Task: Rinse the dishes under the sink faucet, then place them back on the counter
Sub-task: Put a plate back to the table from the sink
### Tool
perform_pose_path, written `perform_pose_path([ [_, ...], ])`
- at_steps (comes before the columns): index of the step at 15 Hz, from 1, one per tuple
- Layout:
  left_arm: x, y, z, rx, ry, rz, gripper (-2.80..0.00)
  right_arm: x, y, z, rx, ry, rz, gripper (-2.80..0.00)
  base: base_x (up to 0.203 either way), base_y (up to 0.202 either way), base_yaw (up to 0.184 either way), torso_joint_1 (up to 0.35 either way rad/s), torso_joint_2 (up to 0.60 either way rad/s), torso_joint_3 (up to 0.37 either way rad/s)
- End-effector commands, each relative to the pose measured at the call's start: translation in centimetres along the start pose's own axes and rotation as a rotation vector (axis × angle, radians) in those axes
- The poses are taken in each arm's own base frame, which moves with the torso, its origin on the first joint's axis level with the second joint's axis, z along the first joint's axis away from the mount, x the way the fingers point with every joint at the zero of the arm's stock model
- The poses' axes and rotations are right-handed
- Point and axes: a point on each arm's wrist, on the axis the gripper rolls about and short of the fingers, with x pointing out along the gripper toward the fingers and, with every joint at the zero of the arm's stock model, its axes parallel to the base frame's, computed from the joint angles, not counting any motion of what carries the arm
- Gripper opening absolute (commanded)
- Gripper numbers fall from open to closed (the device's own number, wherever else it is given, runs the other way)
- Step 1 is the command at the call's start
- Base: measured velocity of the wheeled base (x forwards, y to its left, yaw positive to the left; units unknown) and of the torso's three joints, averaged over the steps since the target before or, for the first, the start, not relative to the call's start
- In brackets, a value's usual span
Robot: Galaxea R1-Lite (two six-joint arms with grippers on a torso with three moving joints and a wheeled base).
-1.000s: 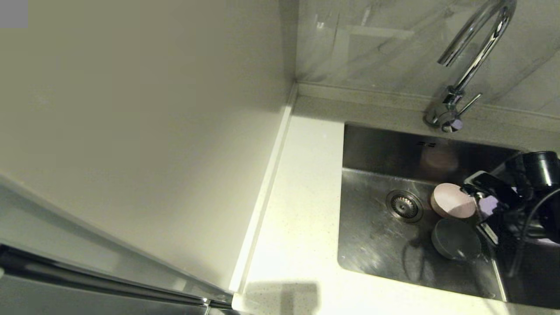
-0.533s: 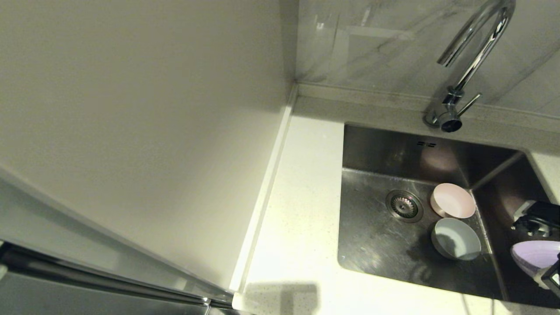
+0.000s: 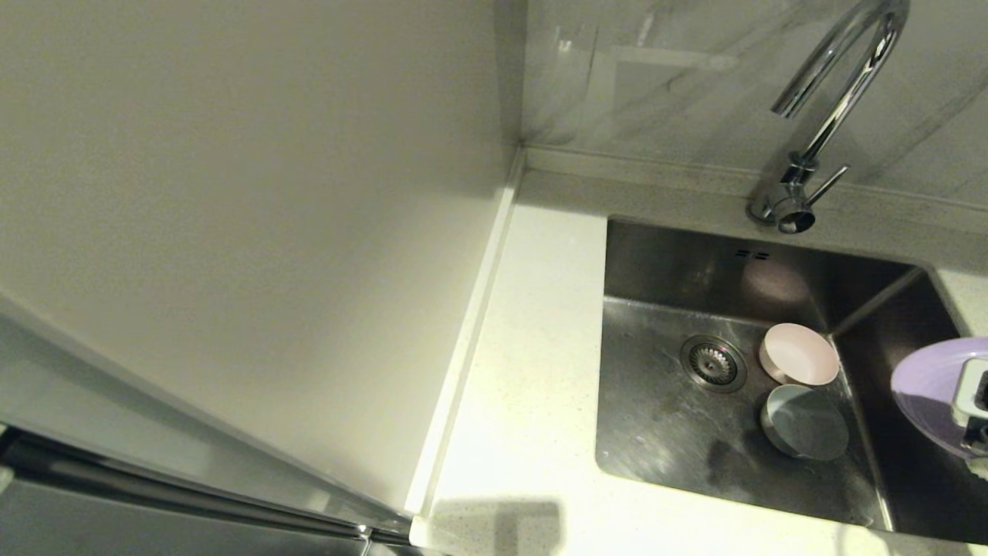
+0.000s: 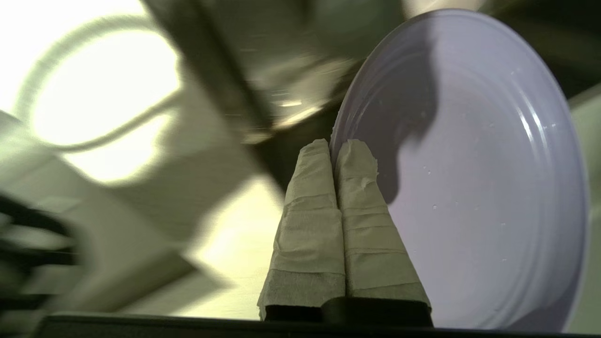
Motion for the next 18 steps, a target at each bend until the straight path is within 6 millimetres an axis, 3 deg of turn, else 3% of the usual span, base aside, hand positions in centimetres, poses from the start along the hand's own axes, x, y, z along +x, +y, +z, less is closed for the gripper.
perform_pose_path([
  [1,0.0,0.0,-0.1,0.0,0.003,0.0,-2.8,-1.3,-0.3,0.0,-0.201,-0.045,-0.14,-2.8,0.0,0.0,0.0,0.0,0.0,0.0],
  [10,0.0,0.0,-0.1,0.0,0.003,0.0,-2.8,-1.7,-5.2,1.8,-0.816,0.145,-0.732,-2.8,0.0,0.0,0.0,0.0,0.0,0.0],
  [13,0.0,0.0,-0.1,0.0,0.003,0.0,-2.8,-0.8,-7.2,1.9,-0.994,0.241,-0.92,-2.8,0.0,0.0,0.0,0.0,0.0,0.0],
  [18,0.0,0.0,-0.1,0.0,0.003,0.0,-2.8,-0.4,-9.1,1.1,-1.128,0.265,-1.088,-2.8,0.0,0.0,0.0,0.0,0.0,0.0],
])
